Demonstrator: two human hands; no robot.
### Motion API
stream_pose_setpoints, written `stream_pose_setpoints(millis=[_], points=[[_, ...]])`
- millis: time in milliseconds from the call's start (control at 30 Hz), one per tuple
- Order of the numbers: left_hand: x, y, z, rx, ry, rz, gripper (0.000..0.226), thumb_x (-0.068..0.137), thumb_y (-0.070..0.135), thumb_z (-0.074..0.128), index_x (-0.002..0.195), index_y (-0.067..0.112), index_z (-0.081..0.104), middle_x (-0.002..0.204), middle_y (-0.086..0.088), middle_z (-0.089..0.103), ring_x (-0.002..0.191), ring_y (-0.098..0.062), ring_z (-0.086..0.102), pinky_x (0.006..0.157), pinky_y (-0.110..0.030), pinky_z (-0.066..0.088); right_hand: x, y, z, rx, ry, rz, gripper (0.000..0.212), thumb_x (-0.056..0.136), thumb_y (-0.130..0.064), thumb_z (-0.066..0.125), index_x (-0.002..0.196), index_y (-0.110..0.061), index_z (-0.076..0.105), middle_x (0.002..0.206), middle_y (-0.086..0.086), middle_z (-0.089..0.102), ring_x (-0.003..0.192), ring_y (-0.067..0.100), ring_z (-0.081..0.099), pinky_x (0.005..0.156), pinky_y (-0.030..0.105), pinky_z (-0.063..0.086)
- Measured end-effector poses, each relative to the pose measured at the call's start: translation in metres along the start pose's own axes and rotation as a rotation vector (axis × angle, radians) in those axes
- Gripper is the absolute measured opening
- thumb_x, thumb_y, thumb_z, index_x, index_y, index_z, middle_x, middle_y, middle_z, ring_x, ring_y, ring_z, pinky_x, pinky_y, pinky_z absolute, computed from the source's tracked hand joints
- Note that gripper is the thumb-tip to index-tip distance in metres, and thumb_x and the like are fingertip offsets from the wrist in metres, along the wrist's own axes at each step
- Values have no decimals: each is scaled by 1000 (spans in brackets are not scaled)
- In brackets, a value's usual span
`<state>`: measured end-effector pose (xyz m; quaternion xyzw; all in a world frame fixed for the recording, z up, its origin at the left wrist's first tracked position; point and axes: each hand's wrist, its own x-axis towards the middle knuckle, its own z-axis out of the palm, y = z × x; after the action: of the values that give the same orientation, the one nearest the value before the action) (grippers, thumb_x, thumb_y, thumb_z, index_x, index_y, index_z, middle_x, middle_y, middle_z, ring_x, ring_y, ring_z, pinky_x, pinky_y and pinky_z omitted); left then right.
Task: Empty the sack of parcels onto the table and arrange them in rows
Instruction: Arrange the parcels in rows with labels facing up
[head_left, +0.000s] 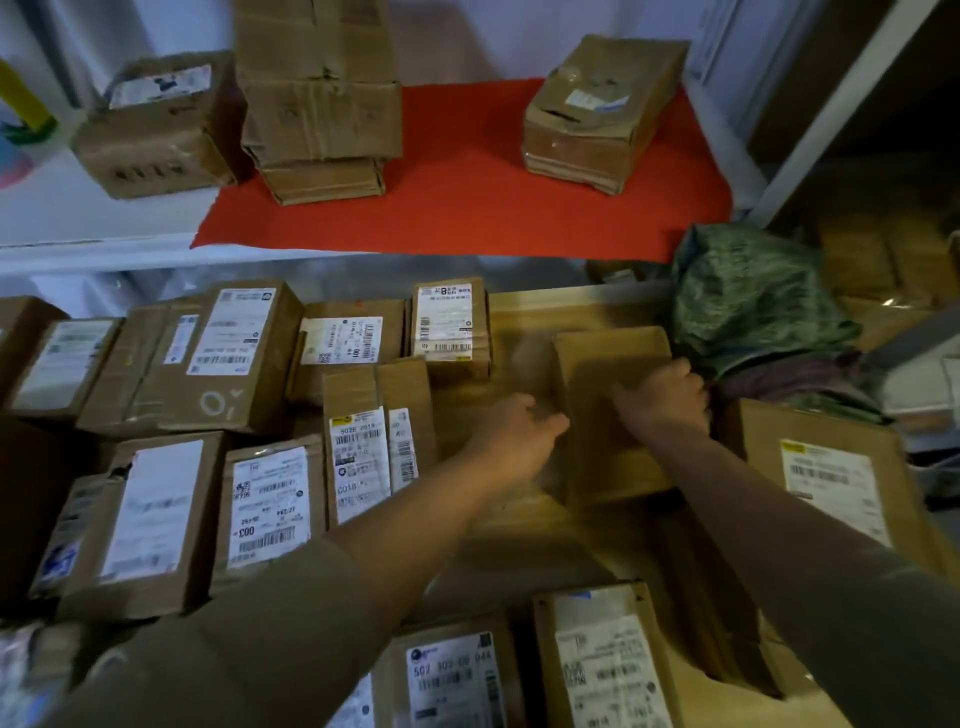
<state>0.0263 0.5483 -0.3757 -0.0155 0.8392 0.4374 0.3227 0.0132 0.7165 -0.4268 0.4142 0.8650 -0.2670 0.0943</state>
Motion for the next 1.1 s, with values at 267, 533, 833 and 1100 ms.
stream_pose_setpoints(millis=[267,533,833,1100], points=[[3,-18,8,-368,-13,-281,57,96,47,54,142,15,45,140,-7,54,127,-28,51,96,-34,38,-10,5,-5,483,-7,-54,33,100,-22,44,87,-4,68,92,17,67,88,36,63,72,39,48],[6,-31,9,-633,37,-370,91,80,78,49,149,20,32,134,-13,53,123,-35,50,110,-57,35,-39,2,-14,604,-543,215,125,47,-77,80,148,-22,33,137,11,52,118,38,54,106,56,42],[-6,-16,-1,-811,-107,-139,64,78,72,58,124,28,51,125,-10,65,115,-31,61,104,-54,44,-44,-6,-47,726,-450,-65,41,95,-53,53,94,-17,72,89,6,71,86,25,66,80,37,51],[-16,-30,-13,-887,21,-221,97,54,86,62,133,28,56,120,-9,70,111,-32,64,98,-55,48,-53,0,-55,603,-559,-109,107,46,-70,86,131,-17,50,118,0,69,104,22,67,98,43,51]])
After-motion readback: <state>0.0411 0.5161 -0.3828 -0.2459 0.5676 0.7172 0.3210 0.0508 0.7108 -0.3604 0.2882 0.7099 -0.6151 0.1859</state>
